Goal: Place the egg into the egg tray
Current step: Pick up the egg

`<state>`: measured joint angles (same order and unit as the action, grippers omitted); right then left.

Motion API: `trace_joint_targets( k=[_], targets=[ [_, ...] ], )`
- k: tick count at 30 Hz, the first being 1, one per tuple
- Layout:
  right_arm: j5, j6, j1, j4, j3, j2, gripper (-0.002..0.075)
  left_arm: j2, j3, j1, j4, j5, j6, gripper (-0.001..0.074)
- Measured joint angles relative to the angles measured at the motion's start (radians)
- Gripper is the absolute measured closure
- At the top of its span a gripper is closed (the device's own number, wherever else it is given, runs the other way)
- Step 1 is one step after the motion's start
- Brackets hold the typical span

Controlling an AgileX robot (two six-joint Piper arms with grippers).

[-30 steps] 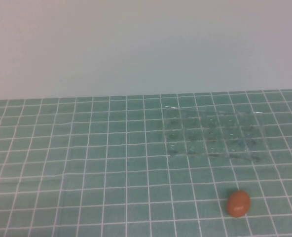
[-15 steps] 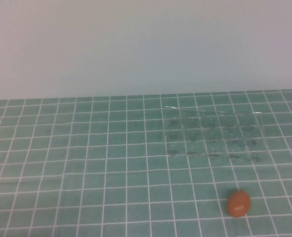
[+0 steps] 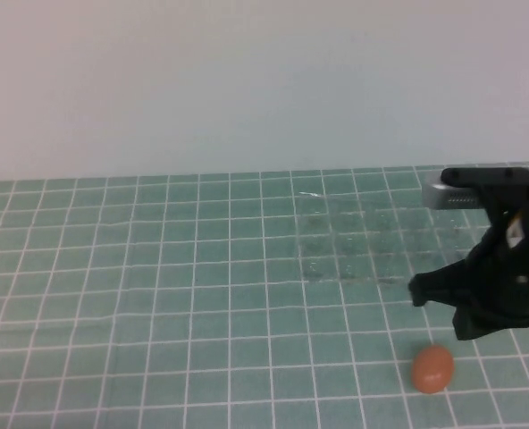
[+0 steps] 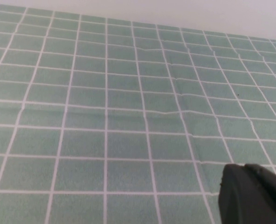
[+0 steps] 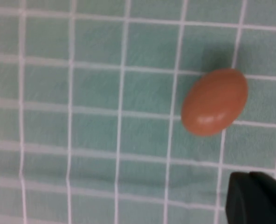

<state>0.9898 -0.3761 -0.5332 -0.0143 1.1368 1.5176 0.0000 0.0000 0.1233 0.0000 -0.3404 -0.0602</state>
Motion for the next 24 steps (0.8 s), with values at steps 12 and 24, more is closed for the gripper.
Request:
trace_joint_targets(
  k=[12, 24],
  targets=[
    [-0.108, -0.280, -0.009, 0.080, 0.000, 0.163, 0.0657, 0.000, 0.000, 0.014, 0.000, 0.000, 0.000, 0.0736],
    [-0.120, -0.307, 0.035, 0.053, 0.000, 0.188, 0.0174, 0.000, 0.000, 0.014, 0.000, 0.000, 0.000, 0.0736]
  ],
)
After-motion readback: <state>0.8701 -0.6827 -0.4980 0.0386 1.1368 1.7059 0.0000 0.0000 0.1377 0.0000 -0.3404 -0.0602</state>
